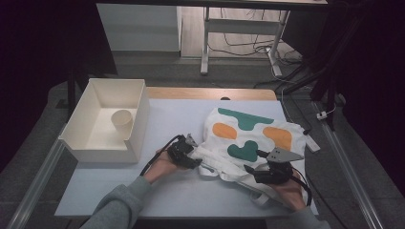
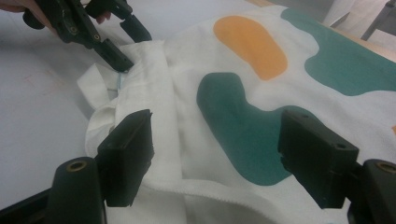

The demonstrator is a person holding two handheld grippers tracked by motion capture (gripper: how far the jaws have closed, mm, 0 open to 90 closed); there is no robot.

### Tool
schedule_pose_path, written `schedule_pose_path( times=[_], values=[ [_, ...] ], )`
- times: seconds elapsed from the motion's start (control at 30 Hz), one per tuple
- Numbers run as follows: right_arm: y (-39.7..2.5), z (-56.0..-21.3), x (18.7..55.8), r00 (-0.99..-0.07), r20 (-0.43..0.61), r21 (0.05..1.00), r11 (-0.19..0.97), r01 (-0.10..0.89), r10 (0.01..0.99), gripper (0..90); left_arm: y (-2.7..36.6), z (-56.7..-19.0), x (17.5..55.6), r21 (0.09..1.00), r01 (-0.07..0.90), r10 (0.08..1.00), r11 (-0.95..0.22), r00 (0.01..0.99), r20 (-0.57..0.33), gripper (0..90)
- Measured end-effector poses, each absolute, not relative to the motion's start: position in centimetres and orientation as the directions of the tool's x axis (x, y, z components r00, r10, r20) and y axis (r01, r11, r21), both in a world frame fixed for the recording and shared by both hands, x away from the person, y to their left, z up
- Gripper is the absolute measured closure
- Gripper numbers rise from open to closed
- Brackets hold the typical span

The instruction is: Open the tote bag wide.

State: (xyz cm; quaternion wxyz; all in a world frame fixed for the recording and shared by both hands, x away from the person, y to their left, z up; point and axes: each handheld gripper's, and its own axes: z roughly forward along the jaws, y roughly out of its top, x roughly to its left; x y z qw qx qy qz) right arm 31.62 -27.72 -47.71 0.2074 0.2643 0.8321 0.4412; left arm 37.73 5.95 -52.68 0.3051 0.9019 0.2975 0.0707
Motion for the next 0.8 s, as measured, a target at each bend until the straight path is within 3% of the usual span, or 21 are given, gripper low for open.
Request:
schedule_pose_path(
  times=[0.33, 0.8],
  values=[
    [-27.7, -47.8, 31.6, -0.771, -0.118, 0.839, 0.478, 0.260, 0.626, 26.4, 6.0, -51.9, 37.2, 0.608, 0.453, 0.559, -0.652, 0.829, -0.018, 71.7],
    [-27.5, -47.5, 31.3, -0.772, -0.137, 0.833, 0.494, 0.249, 0.621, 26.3, 10.0, -49.8, 32.5, 0.645, 0.455, 0.602, -0.614, 0.799, 0.010, 75.6]
  ],
)
